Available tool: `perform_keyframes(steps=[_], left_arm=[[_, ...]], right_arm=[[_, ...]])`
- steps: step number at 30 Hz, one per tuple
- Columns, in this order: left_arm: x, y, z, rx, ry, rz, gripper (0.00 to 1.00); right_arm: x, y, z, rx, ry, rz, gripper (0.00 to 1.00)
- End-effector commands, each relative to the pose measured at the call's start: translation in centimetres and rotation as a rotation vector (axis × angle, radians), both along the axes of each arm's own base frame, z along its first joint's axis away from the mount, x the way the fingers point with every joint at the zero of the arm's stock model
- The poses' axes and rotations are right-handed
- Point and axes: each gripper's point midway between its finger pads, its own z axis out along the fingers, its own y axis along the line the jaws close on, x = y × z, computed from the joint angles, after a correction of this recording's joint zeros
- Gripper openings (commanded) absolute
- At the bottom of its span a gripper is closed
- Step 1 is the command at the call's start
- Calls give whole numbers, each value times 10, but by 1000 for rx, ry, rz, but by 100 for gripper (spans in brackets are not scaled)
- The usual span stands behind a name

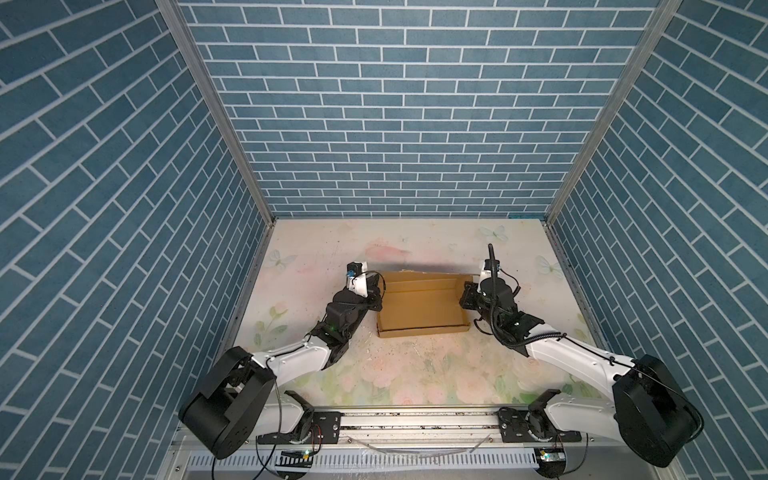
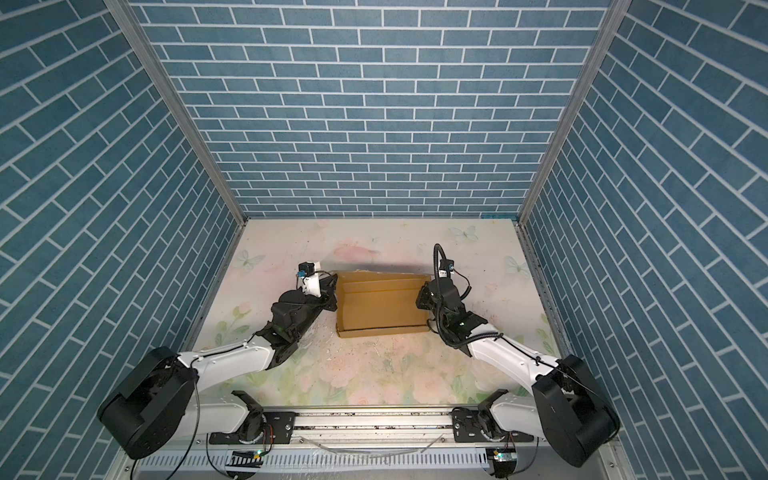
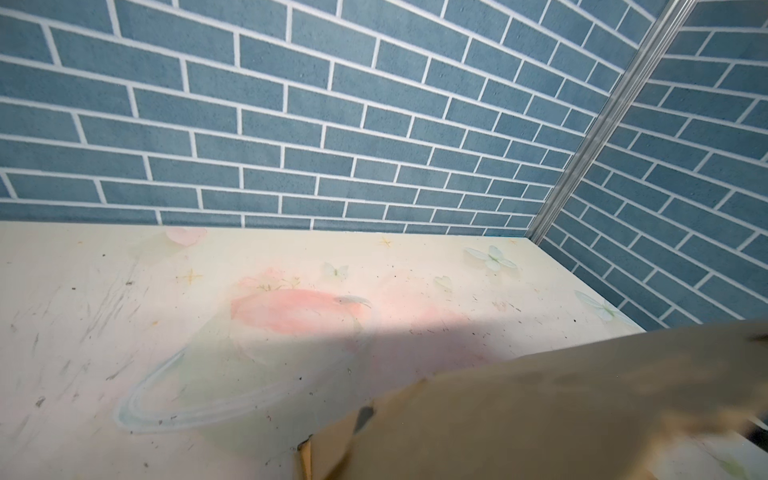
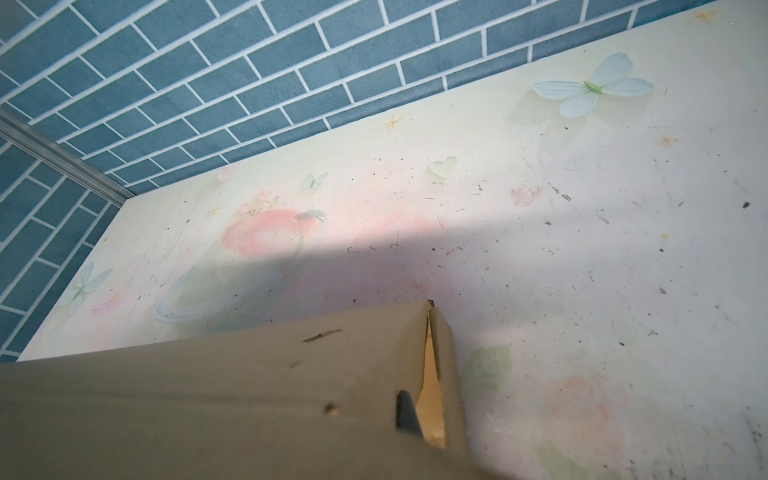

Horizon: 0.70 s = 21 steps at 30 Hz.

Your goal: Fold the paper box

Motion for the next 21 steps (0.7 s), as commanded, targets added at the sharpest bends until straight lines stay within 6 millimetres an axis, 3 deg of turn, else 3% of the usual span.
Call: perform_keyframes(steps=[1,6,11,17,21], left_arm=[[-14,-21,-26,-19,143,-62,0],[-18,-40,-39,-11,150,-89,0],[-24,-22,-53,76,191,-44,9],[-35,-29,-68,79,210,-120,6],[-40,-20,-79,127,200,-104,3]], right_arm=[[-37,9,-61,-47,223,83,0],[-36,11,-60,-40,217,70,0],[-40,-2,-60,-75,219,28,0],[-46,2,-70,-69,229,71,0],[-54,4,-72,-75,234,121,0]])
